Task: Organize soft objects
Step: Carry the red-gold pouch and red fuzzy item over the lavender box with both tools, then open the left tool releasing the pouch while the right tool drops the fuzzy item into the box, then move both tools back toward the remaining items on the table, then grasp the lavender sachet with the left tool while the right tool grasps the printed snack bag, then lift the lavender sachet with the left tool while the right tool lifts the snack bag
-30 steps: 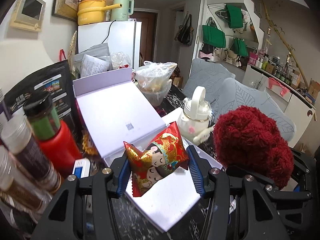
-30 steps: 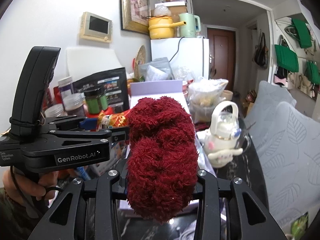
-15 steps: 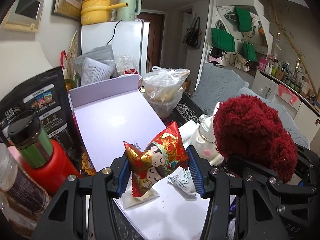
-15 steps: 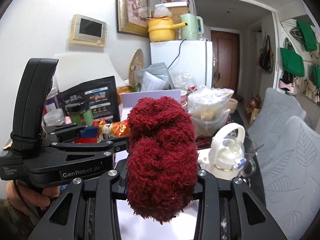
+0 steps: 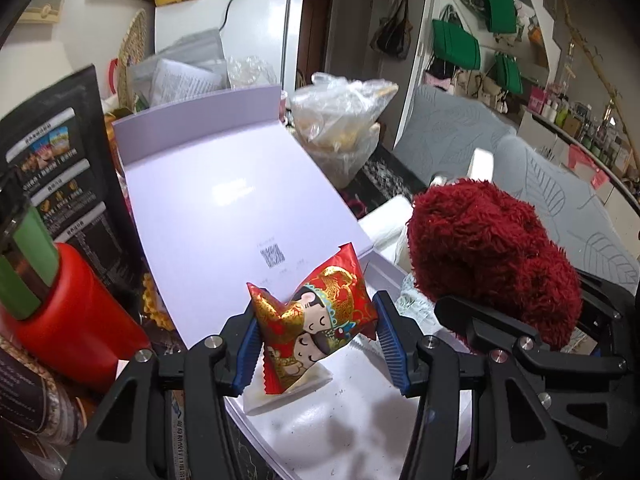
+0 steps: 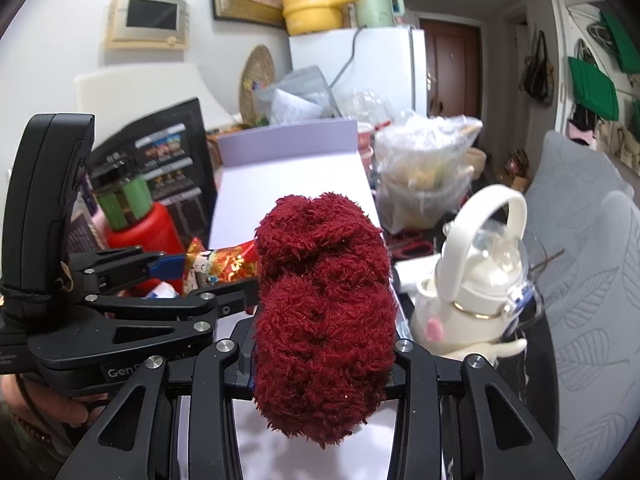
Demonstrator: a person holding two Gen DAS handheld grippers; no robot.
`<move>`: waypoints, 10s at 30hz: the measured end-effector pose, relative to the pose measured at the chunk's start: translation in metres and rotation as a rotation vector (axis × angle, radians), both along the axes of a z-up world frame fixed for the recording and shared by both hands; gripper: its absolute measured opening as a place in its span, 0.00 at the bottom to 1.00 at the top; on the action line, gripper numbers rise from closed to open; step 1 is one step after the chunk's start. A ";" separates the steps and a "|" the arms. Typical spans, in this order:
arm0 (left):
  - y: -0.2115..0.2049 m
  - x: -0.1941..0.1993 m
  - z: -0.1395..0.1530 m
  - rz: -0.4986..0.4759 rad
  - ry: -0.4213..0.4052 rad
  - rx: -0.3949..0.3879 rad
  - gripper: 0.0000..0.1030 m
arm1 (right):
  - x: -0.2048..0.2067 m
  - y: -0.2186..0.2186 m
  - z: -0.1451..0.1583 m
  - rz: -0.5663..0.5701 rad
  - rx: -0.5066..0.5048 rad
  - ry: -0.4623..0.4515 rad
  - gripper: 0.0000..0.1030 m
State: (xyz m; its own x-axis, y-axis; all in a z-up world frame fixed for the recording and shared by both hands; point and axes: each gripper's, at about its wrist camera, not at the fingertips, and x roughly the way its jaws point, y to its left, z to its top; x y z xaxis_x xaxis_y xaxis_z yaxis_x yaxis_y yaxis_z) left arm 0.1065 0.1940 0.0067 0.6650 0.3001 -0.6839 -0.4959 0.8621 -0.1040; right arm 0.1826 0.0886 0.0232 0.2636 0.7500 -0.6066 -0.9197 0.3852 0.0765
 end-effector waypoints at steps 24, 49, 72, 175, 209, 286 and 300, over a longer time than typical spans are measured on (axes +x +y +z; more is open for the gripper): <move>0.016 0.032 -0.068 0.014 0.211 -0.058 0.50 | 0.035 0.025 -0.060 -0.050 -0.177 0.105 0.37; 0.035 0.062 -0.096 0.048 0.309 -0.101 0.59 | 0.038 0.039 -0.077 -0.047 -0.250 0.103 0.42; 0.022 0.037 -0.052 0.091 0.228 -0.004 0.70 | 0.029 0.020 -0.043 -0.084 -0.202 0.012 0.53; -0.191 -0.082 -0.061 -0.332 0.070 -0.002 0.70 | -0.100 -0.248 -0.077 -0.445 -0.059 0.066 0.67; -0.198 0.010 -0.107 -0.478 0.188 0.011 0.70 | -0.006 -0.251 -0.129 -0.555 -0.122 0.245 0.69; -0.237 -0.098 -0.121 -0.465 0.268 -0.069 0.43 | -0.126 -0.294 -0.132 -0.527 -0.135 0.149 0.45; -0.227 -0.122 -0.094 -0.421 0.173 -0.081 0.43 | -0.141 -0.288 -0.112 -0.459 -0.073 0.149 0.44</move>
